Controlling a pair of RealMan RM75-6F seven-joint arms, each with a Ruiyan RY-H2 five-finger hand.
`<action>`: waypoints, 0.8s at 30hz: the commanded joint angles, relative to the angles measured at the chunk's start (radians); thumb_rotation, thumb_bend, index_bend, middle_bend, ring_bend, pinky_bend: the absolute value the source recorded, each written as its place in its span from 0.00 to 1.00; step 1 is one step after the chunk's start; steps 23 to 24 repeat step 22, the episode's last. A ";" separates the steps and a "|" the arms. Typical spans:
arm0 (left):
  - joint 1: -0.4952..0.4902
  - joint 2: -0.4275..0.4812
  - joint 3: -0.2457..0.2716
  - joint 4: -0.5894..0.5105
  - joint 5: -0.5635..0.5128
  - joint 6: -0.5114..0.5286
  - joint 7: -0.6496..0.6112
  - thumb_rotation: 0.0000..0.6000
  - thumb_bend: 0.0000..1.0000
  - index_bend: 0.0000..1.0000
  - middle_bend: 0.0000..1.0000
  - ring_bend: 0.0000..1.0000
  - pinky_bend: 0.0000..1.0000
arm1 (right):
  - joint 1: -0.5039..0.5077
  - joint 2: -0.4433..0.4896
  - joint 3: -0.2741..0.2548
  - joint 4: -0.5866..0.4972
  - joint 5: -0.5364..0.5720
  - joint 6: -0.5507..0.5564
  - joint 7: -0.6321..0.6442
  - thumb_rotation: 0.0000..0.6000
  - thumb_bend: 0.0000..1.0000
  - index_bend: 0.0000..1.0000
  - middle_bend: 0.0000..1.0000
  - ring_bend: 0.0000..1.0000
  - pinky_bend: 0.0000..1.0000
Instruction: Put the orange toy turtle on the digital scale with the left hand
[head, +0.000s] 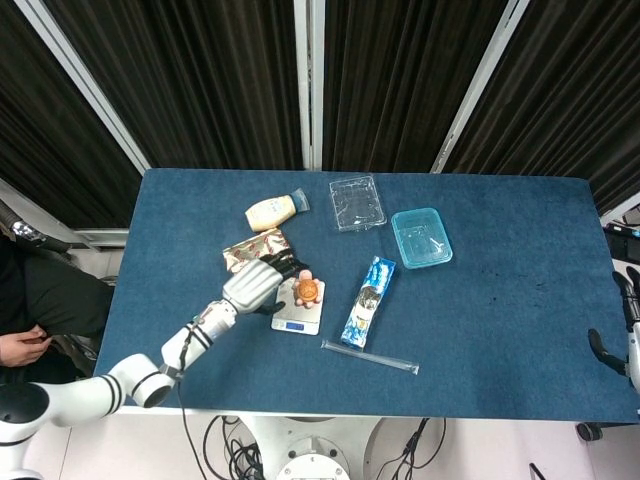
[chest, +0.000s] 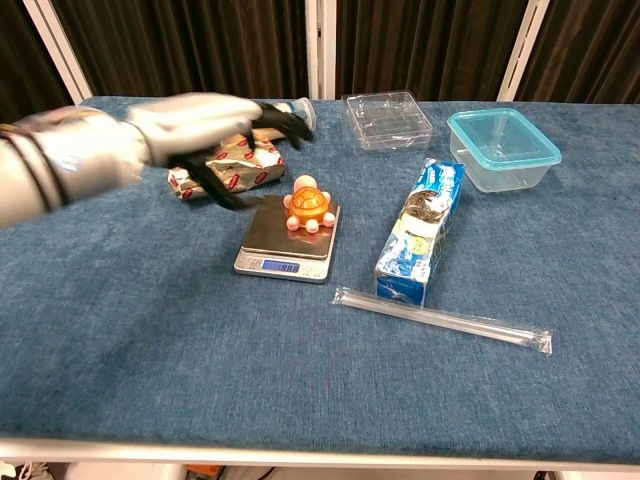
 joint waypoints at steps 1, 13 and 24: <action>0.136 0.170 0.009 -0.188 -0.082 0.138 0.170 1.00 0.27 0.16 0.17 0.06 0.26 | 0.002 -0.001 -0.005 -0.002 -0.005 -0.005 -0.008 1.00 0.25 0.00 0.00 0.00 0.00; 0.550 0.383 0.187 -0.239 -0.018 0.603 0.262 1.00 0.24 0.11 0.15 0.01 0.12 | 0.019 -0.017 -0.039 -0.003 -0.032 -0.052 -0.079 1.00 0.17 0.00 0.00 0.00 0.00; 0.660 0.408 0.194 -0.166 0.014 0.685 0.124 1.00 0.23 0.09 0.13 0.01 0.10 | 0.019 -0.030 -0.044 -0.012 -0.018 -0.061 -0.123 1.00 0.17 0.00 0.00 0.00 0.00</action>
